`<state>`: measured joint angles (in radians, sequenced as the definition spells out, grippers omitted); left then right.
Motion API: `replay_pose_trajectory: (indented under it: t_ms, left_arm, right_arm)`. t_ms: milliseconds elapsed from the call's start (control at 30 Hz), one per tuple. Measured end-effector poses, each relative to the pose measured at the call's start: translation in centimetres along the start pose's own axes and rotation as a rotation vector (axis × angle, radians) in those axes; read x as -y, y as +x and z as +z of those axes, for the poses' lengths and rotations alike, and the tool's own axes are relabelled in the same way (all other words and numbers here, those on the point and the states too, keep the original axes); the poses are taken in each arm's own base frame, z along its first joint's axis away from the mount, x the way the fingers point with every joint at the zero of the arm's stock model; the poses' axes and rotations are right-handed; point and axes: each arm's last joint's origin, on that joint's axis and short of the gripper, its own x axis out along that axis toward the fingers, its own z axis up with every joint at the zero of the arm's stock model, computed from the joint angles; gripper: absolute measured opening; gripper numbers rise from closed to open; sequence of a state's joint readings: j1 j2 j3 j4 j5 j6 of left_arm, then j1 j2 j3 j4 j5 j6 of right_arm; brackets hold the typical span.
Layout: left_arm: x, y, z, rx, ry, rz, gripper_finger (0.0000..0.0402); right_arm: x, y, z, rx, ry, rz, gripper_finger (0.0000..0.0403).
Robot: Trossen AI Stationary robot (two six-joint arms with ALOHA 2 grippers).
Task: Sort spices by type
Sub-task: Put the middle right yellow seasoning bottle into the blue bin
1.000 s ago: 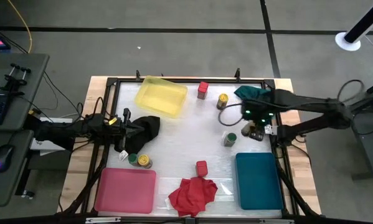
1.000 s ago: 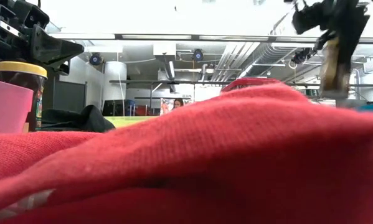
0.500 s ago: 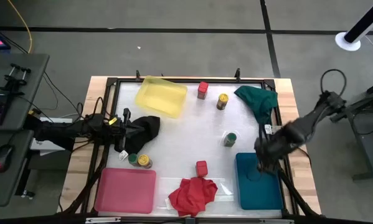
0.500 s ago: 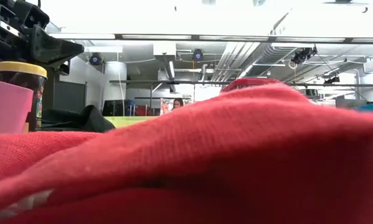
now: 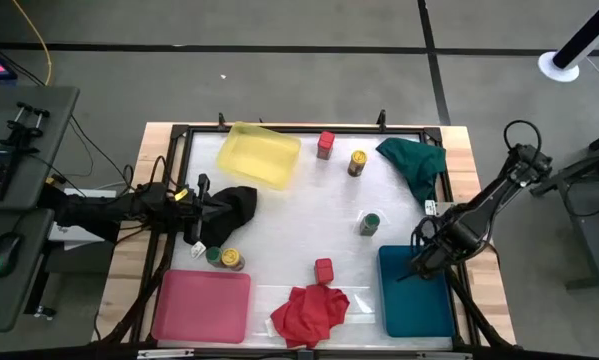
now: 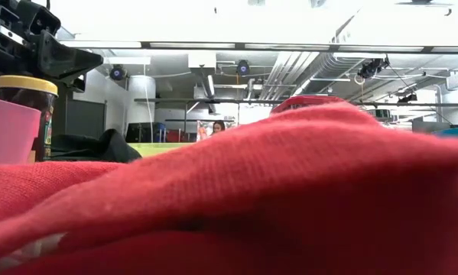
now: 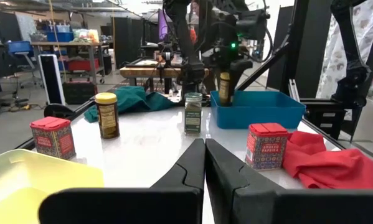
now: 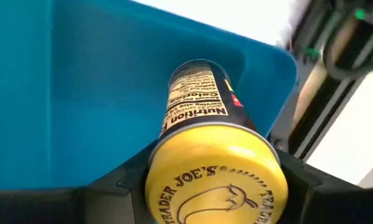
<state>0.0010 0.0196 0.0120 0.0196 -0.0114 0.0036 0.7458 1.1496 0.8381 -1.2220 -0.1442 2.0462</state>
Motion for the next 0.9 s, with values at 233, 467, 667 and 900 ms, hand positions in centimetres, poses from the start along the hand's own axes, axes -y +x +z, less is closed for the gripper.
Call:
replay_pose_trajectory:
  t_ms: [233,467,667,900]
  left_arm:
    - [0.0,0.0,0.0,0.000,0.000,0.000,0.0000]
    - [0.0,0.0,0.0,0.000,0.000,0.000,0.0000]
    - [0.0,0.0,0.0,0.000,0.000,0.000,0.0000]
    - [0.0,0.0,0.0,0.000,0.000,0.000,0.0000]
  right_arm:
    - [0.1,1.4,0.3,-0.002,0.122,-0.003,0.0209]
    - [0.1,1.9,0.4,-0.004,0.138,0.000,0.0209]
    - [-0.2,1.9,0.2,-0.027,0.106,0.023,0.0267]
    - [-0.3,0.6,-0.2,-0.053,0.081,0.015,0.0321]
